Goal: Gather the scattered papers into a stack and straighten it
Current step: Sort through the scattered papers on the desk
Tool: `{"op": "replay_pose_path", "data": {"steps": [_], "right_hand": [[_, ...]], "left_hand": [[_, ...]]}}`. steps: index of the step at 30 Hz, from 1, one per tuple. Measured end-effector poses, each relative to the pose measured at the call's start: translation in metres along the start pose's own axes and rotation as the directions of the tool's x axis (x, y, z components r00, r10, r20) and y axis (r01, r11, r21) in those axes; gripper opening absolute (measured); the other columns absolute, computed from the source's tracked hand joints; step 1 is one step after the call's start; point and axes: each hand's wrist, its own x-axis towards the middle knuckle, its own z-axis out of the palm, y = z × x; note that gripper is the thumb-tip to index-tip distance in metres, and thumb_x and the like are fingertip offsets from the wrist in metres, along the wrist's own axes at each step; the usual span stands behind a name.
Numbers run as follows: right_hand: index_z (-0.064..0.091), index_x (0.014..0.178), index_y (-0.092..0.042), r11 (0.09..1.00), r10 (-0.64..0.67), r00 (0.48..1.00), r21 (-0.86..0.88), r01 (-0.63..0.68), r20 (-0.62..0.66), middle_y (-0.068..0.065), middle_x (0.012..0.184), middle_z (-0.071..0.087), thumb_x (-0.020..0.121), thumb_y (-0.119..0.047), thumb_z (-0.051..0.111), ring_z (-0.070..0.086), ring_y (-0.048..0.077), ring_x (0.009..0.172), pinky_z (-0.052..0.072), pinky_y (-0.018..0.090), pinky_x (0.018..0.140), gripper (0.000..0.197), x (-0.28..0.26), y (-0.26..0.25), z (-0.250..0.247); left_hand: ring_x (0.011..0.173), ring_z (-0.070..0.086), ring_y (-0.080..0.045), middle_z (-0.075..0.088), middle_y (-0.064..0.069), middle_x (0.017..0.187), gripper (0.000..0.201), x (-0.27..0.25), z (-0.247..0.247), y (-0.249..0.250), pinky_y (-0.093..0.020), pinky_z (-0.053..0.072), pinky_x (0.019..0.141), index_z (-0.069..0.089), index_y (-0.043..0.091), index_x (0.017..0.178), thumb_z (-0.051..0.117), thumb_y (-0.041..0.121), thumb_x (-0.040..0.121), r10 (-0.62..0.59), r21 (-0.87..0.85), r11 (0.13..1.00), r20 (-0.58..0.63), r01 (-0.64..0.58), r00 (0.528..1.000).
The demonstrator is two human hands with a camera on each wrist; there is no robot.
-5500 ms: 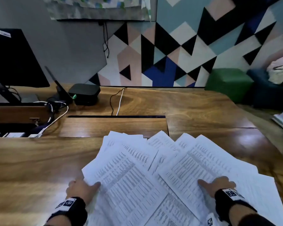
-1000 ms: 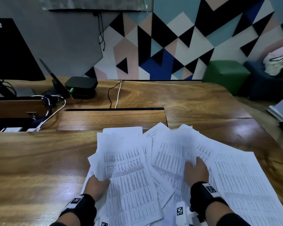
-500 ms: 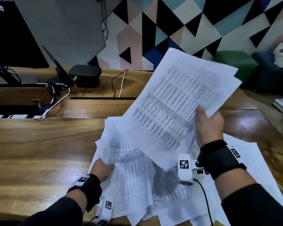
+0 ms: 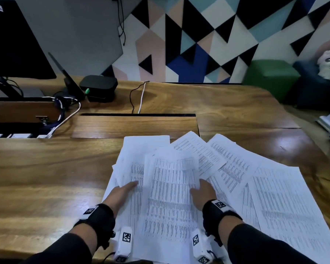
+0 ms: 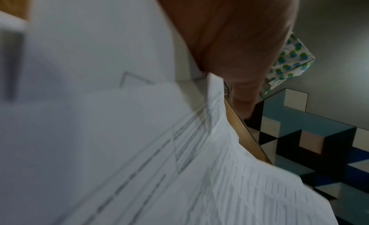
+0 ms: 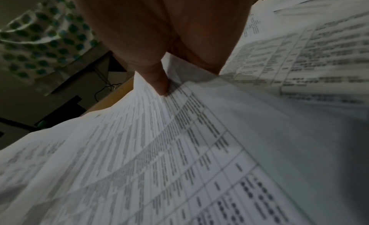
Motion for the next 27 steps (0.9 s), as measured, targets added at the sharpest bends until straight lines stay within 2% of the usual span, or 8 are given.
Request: {"op": "replay_pose_path", "data": {"steps": [6,8,10,12,17,22,25,27], "right_hand": [[0.056,0.065,-0.011,0.997,-0.081,0.995,0.006,0.081,0.059,0.002,0.062,0.056,0.084,-0.015,0.058,0.051,0.019,0.053,0.042,0.027,0.053,0.019,0.0,0.002,-0.007],[0.066,0.078,-0.01,0.996,-0.088,0.996,0.024,0.087,0.034,0.005,0.079,0.066,0.077,-0.025,0.067,0.064,0.025,0.068,0.056,0.036,0.063,0.015,0.004,0.01,-0.012],[0.065,0.102,-0.02,0.996,-0.076,0.997,0.044,0.076,0.0,0.0,0.105,0.063,0.063,-0.045,0.076,0.065,0.021,0.093,0.056,0.041,0.086,0.048,0.007,0.017,-0.017],[0.051,0.12,-0.024,0.986,-0.064,0.998,0.153,0.06,0.021,-0.007,0.116,0.058,0.055,-0.052,0.084,0.059,0.014,0.106,0.051,0.038,0.095,0.078,0.005,0.017,-0.023],[0.057,0.12,-0.009,0.758,-0.098,0.934,0.634,-0.153,0.343,0.008,0.112,0.072,0.071,-0.008,0.084,0.071,0.019,0.101,0.058,0.022,0.077,0.056,-0.011,0.008,-0.039],[0.06,0.119,-0.004,0.824,-0.029,0.922,0.531,-0.197,0.387,0.006,0.108,0.074,0.074,-0.009,0.081,0.071,0.017,0.1,0.053,0.029,0.091,0.05,-0.009,0.016,-0.037],[0.061,0.104,-0.009,0.877,0.014,0.981,0.47,-0.105,0.193,0.006,0.1,0.072,0.084,-0.006,0.071,0.069,0.02,0.088,0.054,0.026,0.071,0.022,-0.01,0.016,-0.042],[0.062,0.101,-0.009,0.897,0.062,0.997,0.435,-0.076,0.048,0.01,0.101,0.071,0.084,-0.008,0.069,0.067,0.026,0.091,0.056,0.037,0.08,0.019,-0.005,0.024,-0.047]], "left_hand": [[0.084,0.076,-0.031,0.079,-0.012,0.092,0.026,0.0,0.008,-0.008,-0.04,0.058,0.079,0.071,-0.001,0.108,0.072,0.005,0.083,0.032,0.088,0.995,0.054,-0.037,0.998],[0.084,0.076,-0.031,0.079,-0.014,0.092,0.022,-0.003,0.01,-0.004,-0.04,0.059,0.079,0.071,-0.001,0.106,0.07,0.004,0.085,0.049,0.072,0.996,0.066,-0.054,0.997],[0.086,0.076,-0.033,0.078,-0.016,0.095,0.022,-0.005,0.008,-0.001,-0.044,0.059,0.084,0.07,-0.002,0.106,0.069,0.006,0.086,0.053,0.048,0.997,0.078,-0.057,0.996],[0.091,0.074,-0.037,0.077,-0.021,0.099,0.024,-0.008,0.006,0.002,-0.052,0.056,0.09,0.07,-0.005,0.108,0.069,0.006,0.087,0.031,-0.014,0.999,0.102,-0.03,0.994],[0.103,0.068,-0.045,0.072,-0.027,0.11,0.025,-0.015,0.006,0.01,-0.057,0.05,0.097,0.069,-0.007,0.111,0.061,-0.001,0.088,-0.022,-0.146,0.988,0.235,0.058,0.972],[0.093,0.074,-0.036,0.077,-0.017,0.102,0.03,-0.013,0.021,0.014,-0.047,0.056,0.089,0.073,0.003,0.109,0.073,0.017,0.083,0.032,0.006,0.999,0.263,-0.035,0.964],[0.098,0.071,-0.03,0.076,-0.01,0.107,0.048,0.005,0.024,0.009,-0.043,0.055,0.091,0.07,0.007,0.111,0.073,0.044,0.08,0.121,0.273,0.954,0.027,-0.124,0.992],[0.117,0.059,-0.031,0.064,-0.013,0.128,0.071,0.021,0.016,0.005,-0.04,0.048,0.099,0.061,0.007,0.123,0.07,0.055,0.072,0.215,0.53,0.847,-0.255,-0.05,0.943]]}}
